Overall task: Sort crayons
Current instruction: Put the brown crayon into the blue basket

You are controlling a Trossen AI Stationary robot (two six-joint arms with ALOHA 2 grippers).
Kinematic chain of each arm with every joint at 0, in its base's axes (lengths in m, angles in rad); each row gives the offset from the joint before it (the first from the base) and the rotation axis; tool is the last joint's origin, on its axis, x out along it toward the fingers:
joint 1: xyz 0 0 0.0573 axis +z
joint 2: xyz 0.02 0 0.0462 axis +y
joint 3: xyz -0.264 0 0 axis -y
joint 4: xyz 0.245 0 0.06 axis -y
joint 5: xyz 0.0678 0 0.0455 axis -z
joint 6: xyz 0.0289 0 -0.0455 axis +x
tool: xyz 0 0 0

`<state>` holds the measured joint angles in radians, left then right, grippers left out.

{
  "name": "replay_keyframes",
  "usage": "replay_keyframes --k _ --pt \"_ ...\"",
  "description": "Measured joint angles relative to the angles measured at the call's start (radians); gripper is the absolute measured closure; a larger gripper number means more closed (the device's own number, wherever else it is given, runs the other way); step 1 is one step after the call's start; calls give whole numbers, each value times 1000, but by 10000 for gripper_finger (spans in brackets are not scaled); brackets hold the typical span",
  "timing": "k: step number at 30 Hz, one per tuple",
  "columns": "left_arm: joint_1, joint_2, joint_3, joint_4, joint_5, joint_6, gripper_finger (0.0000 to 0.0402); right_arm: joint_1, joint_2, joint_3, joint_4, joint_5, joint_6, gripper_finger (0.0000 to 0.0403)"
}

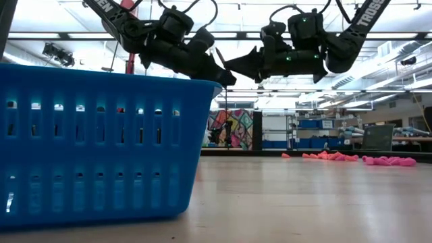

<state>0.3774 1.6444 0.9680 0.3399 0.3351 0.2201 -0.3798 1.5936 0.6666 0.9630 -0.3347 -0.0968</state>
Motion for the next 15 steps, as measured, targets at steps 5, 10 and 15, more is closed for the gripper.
replay_keyframes --k 5,10,15 --pt "-6 0 0 8 -3 -11 268 0 0 0 -5 0 0 375" --pt "-4 0 0 8 -27 -18 298 0 0 0 -17 0 0 375" --pt "-5 0 0 8 -26 -19 345 0 0 0 -29 1 0 375"
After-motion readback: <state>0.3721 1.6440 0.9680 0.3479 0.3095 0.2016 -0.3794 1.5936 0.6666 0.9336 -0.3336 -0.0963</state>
